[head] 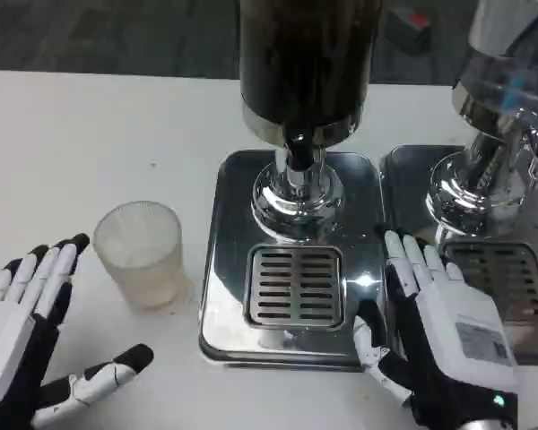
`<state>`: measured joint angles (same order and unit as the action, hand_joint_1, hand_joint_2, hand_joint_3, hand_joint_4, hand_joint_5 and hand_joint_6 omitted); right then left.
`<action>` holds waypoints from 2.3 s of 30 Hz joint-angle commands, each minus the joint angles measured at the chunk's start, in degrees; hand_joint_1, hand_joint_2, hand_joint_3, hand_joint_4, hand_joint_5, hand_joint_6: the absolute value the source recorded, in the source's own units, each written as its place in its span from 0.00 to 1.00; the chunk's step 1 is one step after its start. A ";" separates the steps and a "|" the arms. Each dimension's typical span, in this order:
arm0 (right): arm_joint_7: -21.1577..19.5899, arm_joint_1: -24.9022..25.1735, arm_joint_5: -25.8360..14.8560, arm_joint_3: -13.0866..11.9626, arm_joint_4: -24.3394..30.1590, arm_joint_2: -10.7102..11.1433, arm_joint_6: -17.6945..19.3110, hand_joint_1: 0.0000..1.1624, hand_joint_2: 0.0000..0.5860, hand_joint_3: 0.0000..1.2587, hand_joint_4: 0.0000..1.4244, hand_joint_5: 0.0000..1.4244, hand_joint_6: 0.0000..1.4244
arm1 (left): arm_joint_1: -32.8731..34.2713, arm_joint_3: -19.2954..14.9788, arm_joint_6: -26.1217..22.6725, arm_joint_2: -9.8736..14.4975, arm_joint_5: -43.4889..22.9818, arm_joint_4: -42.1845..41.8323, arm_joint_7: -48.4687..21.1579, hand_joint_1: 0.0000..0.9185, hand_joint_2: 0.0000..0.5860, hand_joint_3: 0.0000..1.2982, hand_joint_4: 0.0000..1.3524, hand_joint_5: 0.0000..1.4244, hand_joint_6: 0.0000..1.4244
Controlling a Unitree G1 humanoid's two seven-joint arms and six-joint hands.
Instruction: Grasp the cup under the faucet to collect the drink, then remove the cup.
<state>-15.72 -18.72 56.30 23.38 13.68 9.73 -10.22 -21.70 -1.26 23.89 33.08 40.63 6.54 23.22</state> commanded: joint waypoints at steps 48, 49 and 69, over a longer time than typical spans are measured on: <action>2.32 -0.64 -0.60 -0.65 1.93 -0.30 -2.40 0.34 0.99 0.03 0.00 0.00 0.00 | 22.81 2.66 16.43 -5.74 -17.65 37.26 -5.21 0.00 0.00 0.00 0.00 0.00 0.00; 2.38 -0.66 -0.61 -0.63 1.96 -0.36 -2.51 0.34 0.99 0.03 0.00 0.00 0.00 | 23.38 2.59 16.88 -5.99 -18.12 38.14 -5.31 0.00 0.00 0.00 0.00 0.00 0.00; 2.48 -1.59 -0.51 -0.17 2.76 -1.30 -3.82 0.33 0.97 0.05 0.00 0.00 0.00 | 32.43 7.29 16.97 -6.43 -16.18 46.69 -5.02 0.15 0.01 0.00 0.00 0.00 0.00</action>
<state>-13.44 -19.77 55.78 23.19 15.74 8.82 -13.43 9.49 5.13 40.92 26.62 23.49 51.85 18.37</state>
